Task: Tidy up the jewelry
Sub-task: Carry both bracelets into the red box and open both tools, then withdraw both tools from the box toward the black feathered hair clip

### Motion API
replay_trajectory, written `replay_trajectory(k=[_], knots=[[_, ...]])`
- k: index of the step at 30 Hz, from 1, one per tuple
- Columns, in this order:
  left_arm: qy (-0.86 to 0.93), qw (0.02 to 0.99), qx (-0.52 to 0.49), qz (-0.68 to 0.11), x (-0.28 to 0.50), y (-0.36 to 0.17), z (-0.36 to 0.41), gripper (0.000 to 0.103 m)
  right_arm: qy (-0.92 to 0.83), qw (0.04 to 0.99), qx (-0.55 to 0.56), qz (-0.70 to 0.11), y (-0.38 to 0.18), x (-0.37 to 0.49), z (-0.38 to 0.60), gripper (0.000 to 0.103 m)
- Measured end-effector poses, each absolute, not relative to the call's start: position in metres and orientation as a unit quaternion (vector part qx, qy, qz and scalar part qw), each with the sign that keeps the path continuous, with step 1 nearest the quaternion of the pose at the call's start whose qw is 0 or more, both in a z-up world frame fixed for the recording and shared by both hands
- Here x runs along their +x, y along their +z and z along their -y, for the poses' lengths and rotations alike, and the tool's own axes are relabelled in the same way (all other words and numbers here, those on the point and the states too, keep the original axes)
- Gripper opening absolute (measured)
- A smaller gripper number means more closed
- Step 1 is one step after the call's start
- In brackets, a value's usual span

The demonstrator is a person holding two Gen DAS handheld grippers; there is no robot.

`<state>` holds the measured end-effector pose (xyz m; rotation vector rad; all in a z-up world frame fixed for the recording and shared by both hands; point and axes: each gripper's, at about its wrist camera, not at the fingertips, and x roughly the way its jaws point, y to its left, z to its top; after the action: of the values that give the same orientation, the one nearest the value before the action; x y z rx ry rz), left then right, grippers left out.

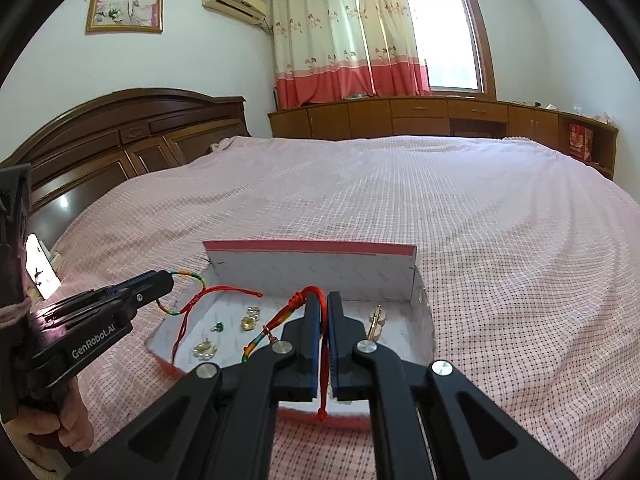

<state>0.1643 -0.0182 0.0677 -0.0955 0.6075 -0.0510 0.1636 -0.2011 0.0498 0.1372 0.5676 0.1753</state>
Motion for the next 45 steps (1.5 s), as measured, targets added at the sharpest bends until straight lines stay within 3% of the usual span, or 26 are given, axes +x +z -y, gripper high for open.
replay_trajectory(k=[21,24,25,27,45], knots=[[-0.014,0.926,-0.04,-0.374,0.204,0.007,0.018,0.004,0.069,0.935,0.064,-0.342,0.003,0.204,0.201,0.005],[-0.013,0.924,-0.034,-0.38,0.203,0.005,0.02,0.008,0.063,0.934,0.07,-0.344,0.003,0.203,0.202,0.019],[-0.013,0.924,-0.032,-0.382,0.204,0.005,0.021,0.011,0.064,0.934,0.073,-0.343,0.004,0.202,0.203,0.03],[-0.011,0.922,-0.032,-0.385,0.203,0.005,0.022,0.022,0.067,0.935,0.076,-0.34,0.006,0.201,0.203,0.038],[-0.023,0.922,-0.044,-0.384,0.151,0.041,0.017,0.026,0.08,0.942,0.085,-0.316,0.049,0.144,0.207,0.039]])
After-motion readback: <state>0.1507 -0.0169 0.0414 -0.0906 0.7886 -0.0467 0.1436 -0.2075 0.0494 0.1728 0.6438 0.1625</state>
